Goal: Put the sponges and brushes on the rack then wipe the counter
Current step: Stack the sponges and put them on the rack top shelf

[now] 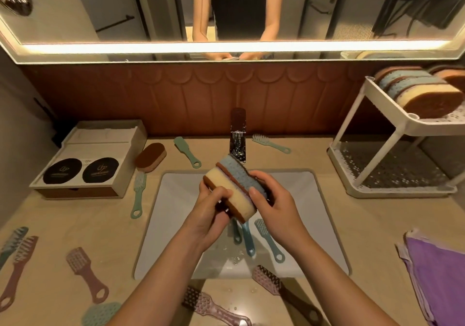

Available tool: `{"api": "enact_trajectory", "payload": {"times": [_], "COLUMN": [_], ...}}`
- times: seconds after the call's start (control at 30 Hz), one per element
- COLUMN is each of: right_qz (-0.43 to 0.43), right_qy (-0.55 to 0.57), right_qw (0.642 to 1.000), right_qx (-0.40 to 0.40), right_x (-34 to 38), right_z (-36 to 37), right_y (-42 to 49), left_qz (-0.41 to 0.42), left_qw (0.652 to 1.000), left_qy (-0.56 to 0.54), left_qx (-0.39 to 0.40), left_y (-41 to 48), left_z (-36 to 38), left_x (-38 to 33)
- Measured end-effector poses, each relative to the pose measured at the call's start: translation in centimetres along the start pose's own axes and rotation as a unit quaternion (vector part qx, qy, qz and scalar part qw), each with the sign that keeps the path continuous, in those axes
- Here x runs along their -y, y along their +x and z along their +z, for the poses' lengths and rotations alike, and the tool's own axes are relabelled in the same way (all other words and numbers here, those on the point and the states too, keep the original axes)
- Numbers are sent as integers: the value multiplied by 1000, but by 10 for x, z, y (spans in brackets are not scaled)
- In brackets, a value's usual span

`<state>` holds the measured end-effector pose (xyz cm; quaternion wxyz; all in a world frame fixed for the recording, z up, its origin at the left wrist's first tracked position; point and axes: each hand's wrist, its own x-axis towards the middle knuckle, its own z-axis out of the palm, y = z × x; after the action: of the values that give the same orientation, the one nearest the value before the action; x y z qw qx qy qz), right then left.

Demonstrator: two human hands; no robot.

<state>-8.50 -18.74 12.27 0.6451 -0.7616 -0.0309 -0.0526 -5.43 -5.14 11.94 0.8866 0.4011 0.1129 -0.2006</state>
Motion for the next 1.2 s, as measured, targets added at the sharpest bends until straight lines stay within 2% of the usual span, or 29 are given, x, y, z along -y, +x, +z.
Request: {"api": "enact_trajectory", "payload": {"times": [0.07, 0.2, 0.3, 0.43, 0.63, 0.8, 0.93, 1.03, 1.2], "right_qz": [-3, 3, 36, 106, 109, 122, 104, 90, 74], "right_qy": [-25, -50, 2, 69, 54, 29, 18, 17, 19], "right_qw": [1000, 998, 999, 991, 990, 990, 993, 994, 993], "right_qx": [18, 46, 35, 34, -74, -71, -60, -53, -91], "right_x": [-1, -7, -12, -19, -18, -16, -12, -13, -15], "right_z": [1, 6, 12, 25, 37, 30, 35, 45, 49], "right_y": [0, -2, -3, -4, 12, 22, 27, 24, 20], "left_qz": [-18, -44, -7, 54, 29, 33, 57, 109, 150], "left_qw": [1000, 991, 983, 974, 969, 971, 964, 949, 940], "left_qy": [-17, 6, -1, -47, -105, -24, -52, -86, -67], "left_qx": [-13, -128, -182, -217, -222, -235, -253, -282, -297], "left_y": [6, 18, 23, 24, 26, 21, 17, 18, 14], "left_z": [-2, 1, 1, 12, 21, 19, 22, 26, 29], "left_x": [-2, -2, 2, 7, 19, 20, 18, 13, 11]}}
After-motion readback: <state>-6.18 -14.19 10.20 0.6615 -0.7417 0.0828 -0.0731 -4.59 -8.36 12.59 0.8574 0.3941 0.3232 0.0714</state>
